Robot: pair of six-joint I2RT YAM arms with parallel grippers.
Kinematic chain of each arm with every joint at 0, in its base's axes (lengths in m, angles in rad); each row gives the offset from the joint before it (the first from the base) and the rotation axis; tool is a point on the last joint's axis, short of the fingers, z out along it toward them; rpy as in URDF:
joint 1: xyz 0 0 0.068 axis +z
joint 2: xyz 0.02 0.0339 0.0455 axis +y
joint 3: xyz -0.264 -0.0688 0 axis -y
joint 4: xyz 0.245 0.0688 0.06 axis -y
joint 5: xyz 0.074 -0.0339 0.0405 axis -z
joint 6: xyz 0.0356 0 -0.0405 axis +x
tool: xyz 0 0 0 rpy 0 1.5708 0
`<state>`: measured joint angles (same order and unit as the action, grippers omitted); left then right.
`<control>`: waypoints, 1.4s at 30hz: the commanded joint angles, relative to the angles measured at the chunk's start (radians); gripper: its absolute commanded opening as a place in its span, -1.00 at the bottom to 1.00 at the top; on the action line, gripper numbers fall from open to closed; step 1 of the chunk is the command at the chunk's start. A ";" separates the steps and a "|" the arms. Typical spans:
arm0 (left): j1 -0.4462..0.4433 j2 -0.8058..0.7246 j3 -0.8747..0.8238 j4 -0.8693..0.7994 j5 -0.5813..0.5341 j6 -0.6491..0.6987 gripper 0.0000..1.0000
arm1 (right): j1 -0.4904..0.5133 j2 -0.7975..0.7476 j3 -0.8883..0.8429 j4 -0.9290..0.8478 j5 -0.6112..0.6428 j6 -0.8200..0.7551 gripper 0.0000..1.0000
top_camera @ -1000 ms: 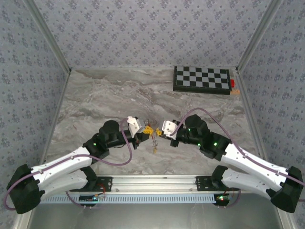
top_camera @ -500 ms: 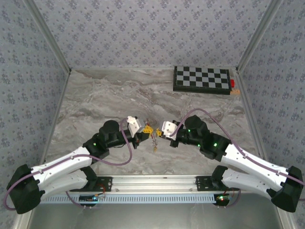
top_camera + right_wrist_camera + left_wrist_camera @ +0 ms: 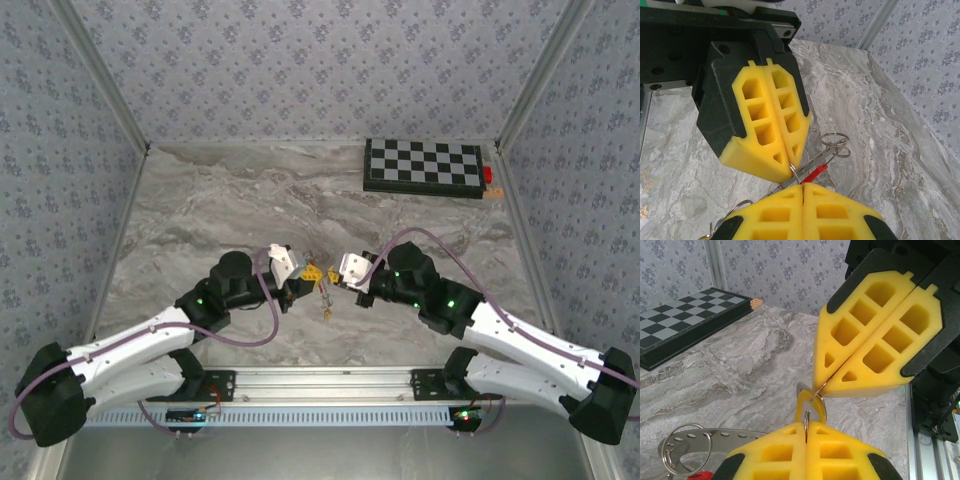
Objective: Put the keys on the keyring
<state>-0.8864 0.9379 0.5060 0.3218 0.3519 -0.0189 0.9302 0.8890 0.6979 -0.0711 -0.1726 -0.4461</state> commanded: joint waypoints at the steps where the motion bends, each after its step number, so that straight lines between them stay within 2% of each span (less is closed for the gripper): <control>1: -0.004 -0.006 0.043 0.015 0.016 0.008 -1.00 | 0.007 0.000 -0.008 0.008 -0.021 -0.016 -1.00; 26: -0.004 -0.021 0.034 0.028 -0.009 -0.003 -1.00 | 0.015 0.024 -0.003 -0.024 -0.028 -0.029 -1.00; 42: -0.003 -0.055 0.008 0.072 -0.061 -0.035 -1.00 | 0.083 0.033 -0.034 -0.028 0.079 -0.081 -1.00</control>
<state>-0.8917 0.9051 0.5041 0.3164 0.3332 -0.0391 0.9916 0.9165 0.6811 -0.0711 -0.1116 -0.5060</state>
